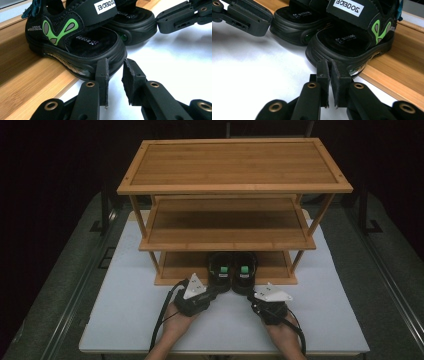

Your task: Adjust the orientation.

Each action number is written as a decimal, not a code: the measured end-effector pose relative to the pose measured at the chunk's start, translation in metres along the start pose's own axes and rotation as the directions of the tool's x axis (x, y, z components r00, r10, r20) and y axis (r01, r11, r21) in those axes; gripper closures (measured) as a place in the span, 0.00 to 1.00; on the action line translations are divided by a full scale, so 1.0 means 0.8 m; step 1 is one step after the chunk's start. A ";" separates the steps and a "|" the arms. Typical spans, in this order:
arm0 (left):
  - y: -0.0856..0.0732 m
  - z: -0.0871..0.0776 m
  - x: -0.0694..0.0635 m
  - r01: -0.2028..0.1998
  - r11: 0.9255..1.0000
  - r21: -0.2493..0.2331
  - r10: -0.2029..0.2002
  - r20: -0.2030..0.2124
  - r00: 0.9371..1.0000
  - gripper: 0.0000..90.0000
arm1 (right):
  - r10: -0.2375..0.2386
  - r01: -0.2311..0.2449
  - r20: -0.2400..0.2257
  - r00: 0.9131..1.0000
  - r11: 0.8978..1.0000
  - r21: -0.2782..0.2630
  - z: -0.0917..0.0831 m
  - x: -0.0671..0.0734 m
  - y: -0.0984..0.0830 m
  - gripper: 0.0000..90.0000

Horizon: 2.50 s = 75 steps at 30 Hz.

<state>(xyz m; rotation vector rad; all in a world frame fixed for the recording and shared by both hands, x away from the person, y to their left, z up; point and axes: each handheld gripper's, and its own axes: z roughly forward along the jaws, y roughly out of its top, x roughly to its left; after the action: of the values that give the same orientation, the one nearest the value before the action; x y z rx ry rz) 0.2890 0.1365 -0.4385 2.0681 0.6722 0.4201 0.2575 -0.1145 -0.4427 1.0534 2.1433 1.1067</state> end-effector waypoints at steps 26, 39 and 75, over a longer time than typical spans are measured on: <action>0.016 0.030 0.015 0.021 1.000 0.018 -0.020 -0.082 0.996 0.82 | 0.051 -0.051 0.064 0.997 0.999 0.004 0.033 -0.020 0.016 0.94; 0.019 0.034 0.020 0.034 0.999 0.022 -0.031 -0.090 0.995 0.82 | 0.066 -0.066 0.060 0.996 0.998 0.000 0.039 -0.024 0.021 0.94; 0.022 0.043 0.026 0.043 0.999 0.031 -0.040 -0.099 0.994 0.77 | 0.077 -0.077 0.069 0.995 0.997 -0.002 0.050 -0.030 0.024 0.91</action>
<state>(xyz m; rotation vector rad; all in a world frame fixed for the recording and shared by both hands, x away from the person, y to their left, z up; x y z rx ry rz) 0.3286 0.1185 -0.4418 2.0712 0.7837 0.4924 0.3076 -0.1095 -0.4462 1.1662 2.0652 1.0885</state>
